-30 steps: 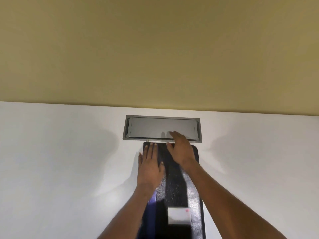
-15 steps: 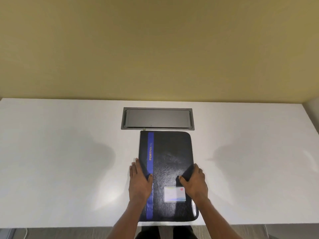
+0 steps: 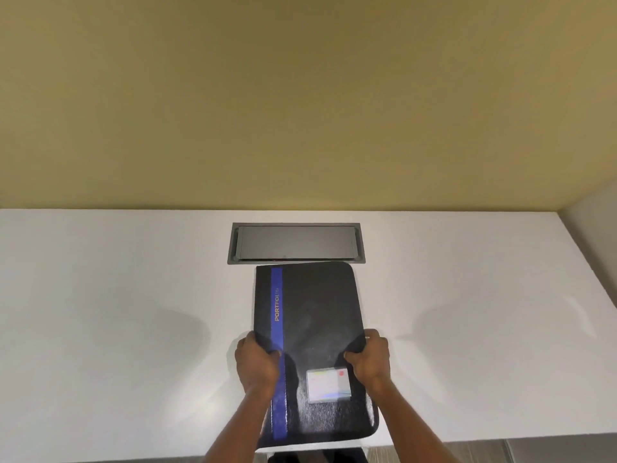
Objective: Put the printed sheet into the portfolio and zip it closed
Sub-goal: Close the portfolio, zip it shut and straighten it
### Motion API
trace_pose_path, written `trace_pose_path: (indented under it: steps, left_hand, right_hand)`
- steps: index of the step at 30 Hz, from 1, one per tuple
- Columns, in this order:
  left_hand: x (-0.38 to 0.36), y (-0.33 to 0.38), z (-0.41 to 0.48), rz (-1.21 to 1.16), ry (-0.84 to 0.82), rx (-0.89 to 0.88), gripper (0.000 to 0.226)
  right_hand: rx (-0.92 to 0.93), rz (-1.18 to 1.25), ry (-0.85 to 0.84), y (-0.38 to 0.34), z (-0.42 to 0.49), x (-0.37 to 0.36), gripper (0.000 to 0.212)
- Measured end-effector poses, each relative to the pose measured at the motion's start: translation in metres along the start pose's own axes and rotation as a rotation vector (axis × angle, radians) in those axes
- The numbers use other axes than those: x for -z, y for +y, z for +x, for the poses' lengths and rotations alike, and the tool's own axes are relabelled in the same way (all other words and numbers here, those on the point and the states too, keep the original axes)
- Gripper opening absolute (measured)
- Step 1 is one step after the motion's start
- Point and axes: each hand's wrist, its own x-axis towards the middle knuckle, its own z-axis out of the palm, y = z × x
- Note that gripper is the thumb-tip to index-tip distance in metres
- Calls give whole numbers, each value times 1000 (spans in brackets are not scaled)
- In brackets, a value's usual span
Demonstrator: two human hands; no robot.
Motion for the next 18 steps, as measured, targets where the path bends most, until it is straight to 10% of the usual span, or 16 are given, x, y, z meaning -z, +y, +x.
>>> trace_pose_path:
  steps: [18]
  left_hand:
    - [68,67,113,-49,-27,-33,27]
  right_hand:
    - [-11,204,-146,-99,71,-47,53]
